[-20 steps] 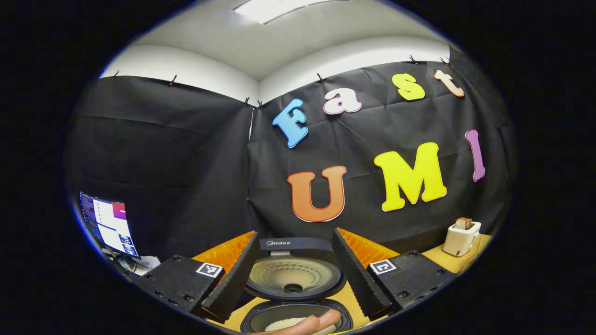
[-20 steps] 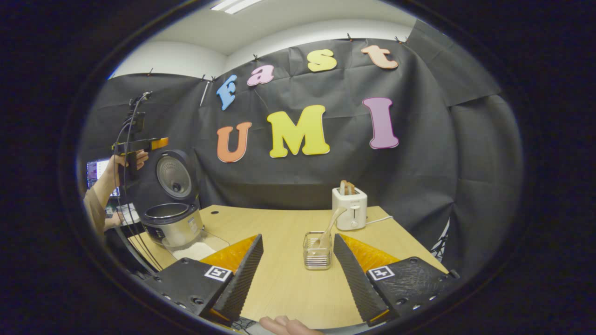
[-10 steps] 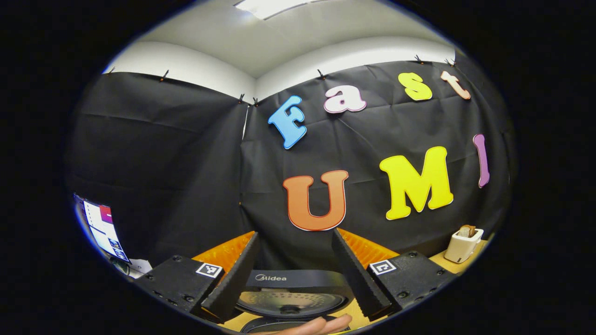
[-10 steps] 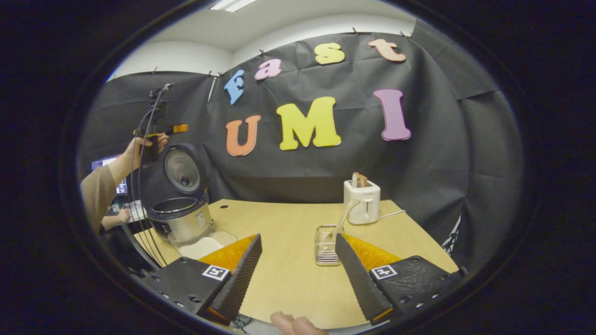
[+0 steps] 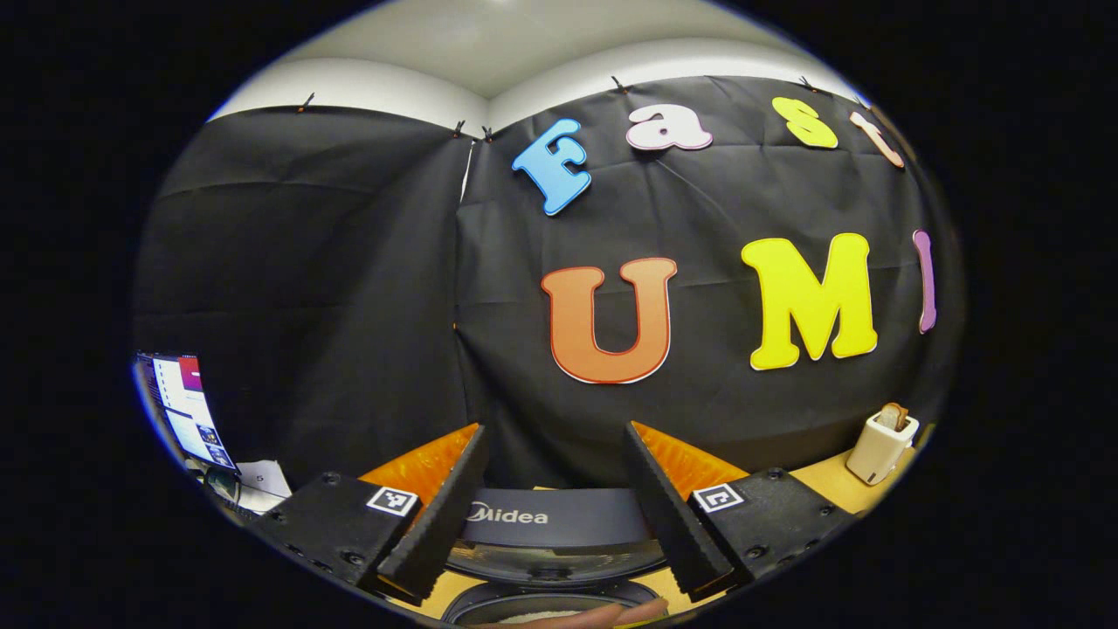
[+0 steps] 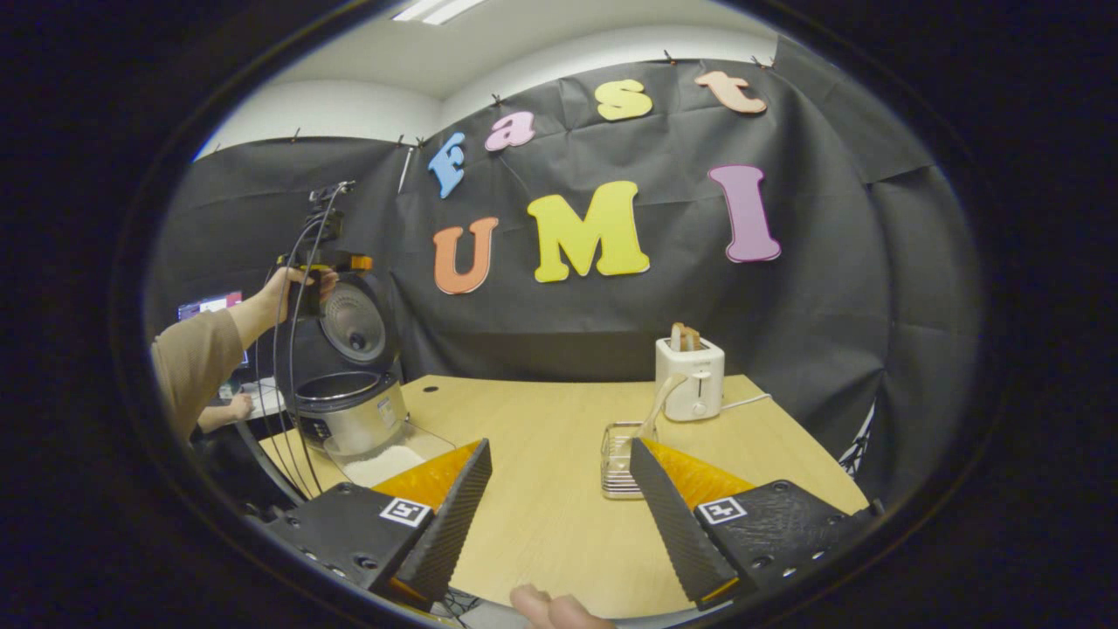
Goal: Close the left gripper, press the button to open the rice cooker; take a wooden spoon from the chopstick holder with the right hand, scoop a spoonful of rice and pour it into the rice cooker, then put the wooden spoon back into the chopstick holder.
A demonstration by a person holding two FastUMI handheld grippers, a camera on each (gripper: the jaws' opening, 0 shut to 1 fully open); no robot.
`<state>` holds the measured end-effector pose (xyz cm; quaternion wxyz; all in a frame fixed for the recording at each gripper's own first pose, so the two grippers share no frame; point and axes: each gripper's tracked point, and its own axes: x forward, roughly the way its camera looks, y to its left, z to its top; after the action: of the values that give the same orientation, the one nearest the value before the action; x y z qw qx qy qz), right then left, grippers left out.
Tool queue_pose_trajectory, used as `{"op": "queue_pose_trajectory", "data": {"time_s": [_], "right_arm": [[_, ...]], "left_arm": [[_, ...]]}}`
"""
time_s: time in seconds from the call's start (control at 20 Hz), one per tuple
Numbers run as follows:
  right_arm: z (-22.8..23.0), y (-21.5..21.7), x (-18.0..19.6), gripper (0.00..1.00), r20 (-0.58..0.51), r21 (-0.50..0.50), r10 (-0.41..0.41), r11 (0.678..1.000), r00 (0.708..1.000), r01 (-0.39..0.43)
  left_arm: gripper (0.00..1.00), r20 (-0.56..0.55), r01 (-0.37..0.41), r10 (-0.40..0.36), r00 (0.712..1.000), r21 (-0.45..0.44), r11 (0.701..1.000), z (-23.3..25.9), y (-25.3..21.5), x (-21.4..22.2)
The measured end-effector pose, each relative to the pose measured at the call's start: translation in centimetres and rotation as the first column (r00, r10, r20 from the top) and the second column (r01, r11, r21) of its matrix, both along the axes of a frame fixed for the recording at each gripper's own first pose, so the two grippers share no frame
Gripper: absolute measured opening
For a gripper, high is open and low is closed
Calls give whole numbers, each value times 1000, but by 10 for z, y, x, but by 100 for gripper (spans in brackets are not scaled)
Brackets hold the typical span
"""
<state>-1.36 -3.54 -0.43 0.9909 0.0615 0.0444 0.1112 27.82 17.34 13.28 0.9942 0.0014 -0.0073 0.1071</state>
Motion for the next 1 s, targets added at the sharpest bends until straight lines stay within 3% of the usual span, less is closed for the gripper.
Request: {"op": "queue_pose_trajectory", "data": {"time_s": [0.8, 0.9, 1.0], "right_arm": [[3, 15, -7, 96, 40, -59, -31, 998, 999, 33], [1, 14, -7, 96, 38, -60, -36, 997, 999, 38], [0, 14, -7, 96, 33, -57, -40, 997, 999, 42]], "left_arm": [[98, 65, 61, -65, 996, 68, 996, -38, -30, -98], [93, 51, 76, -79, 996, 62, 995, -49, -35, -113], [98, 26, 92, -93, 995, 61, 994, -66, -40, -129]]}}
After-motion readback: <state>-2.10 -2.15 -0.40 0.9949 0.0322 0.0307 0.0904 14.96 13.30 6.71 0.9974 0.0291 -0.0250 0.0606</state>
